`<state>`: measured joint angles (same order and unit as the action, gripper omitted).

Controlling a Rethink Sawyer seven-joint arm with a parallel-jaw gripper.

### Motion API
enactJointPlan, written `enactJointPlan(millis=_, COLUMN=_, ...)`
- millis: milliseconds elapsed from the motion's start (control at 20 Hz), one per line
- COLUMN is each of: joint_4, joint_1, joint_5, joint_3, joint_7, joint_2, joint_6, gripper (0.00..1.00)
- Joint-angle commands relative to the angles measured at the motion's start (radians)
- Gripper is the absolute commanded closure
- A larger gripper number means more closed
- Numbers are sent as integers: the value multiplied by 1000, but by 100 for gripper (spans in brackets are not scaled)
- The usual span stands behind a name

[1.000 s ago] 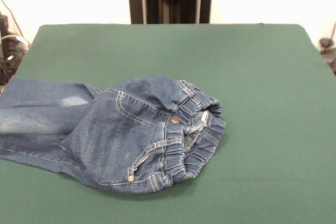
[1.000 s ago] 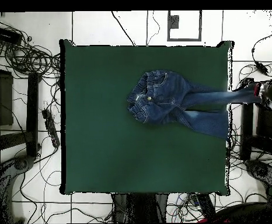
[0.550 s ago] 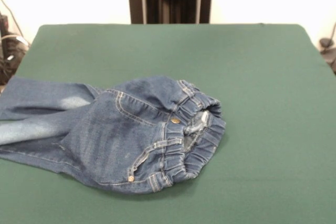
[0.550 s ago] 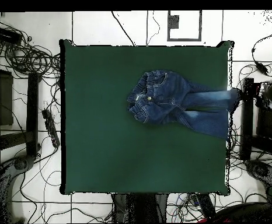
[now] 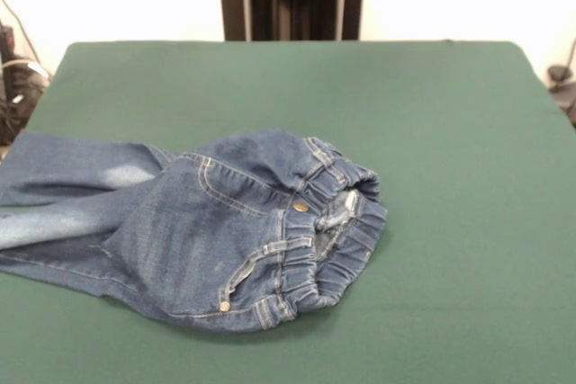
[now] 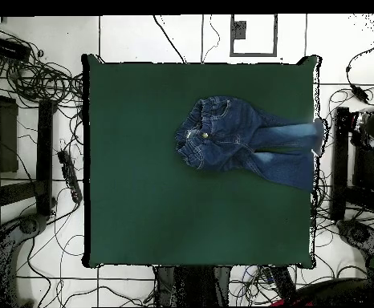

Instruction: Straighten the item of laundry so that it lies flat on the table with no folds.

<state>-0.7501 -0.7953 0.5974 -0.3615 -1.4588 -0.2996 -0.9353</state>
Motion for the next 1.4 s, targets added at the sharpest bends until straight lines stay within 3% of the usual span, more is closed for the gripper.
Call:
enactJointPlan(millis=50, joint_4=-205, joint_1=86, joint_5=-26, joint_3=26, joint_7=-18, joint_2=-50, joint_6=-28, gripper=0)
enactJointPlan(millis=600, joint_4=-392, joint_1=173, joint_5=-155, joint_3=119, joint_7=-368, joint_2=-103, joint_6=31, gripper=0)
enactJointPlan(millis=1400, joint_4=-516, joint_1=259, joint_5=-364, joint_3=202, joint_7=-501, joint_2=-130, joint_6=65, gripper=0)
